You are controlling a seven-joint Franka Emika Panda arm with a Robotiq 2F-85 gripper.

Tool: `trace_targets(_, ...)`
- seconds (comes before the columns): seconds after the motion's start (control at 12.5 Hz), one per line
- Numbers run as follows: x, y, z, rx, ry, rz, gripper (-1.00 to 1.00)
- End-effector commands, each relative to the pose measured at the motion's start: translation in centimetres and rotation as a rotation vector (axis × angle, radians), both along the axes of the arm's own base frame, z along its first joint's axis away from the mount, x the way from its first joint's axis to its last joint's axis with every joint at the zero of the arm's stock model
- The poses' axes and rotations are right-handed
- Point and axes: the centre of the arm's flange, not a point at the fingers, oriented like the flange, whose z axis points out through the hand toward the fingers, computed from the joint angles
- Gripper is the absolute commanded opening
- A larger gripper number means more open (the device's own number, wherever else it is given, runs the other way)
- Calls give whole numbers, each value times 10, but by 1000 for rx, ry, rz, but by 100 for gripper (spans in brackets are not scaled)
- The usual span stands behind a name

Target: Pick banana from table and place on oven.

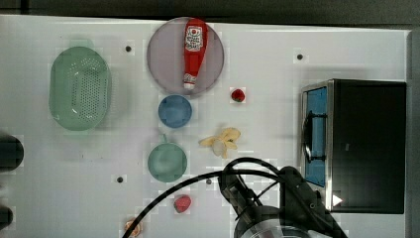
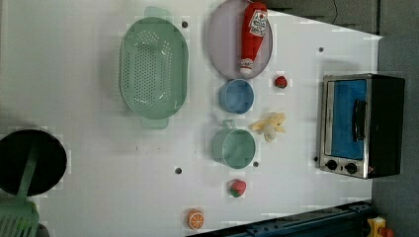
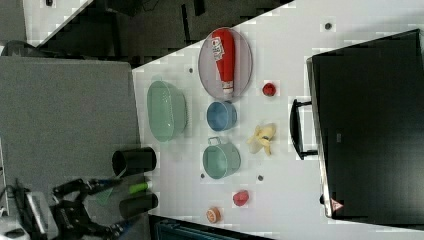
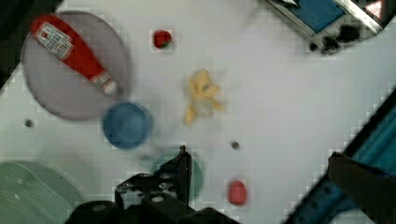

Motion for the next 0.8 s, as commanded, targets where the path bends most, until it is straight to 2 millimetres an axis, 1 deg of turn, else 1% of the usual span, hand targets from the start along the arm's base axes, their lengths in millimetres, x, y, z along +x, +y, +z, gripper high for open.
trace_targets(0.08, 55, 13, -94, 8, 185, 0, 100)
trace_targets(0.24, 84, 12, -133, 5, 200, 2, 100)
trace_targets(0.48, 122, 11, -203, 2, 238, 6, 100)
trace_targets(0.64, 138, 13, -245, -2, 224, 12, 100)
trace_targets(0.8, 141, 14, -288, -4, 196, 15, 100)
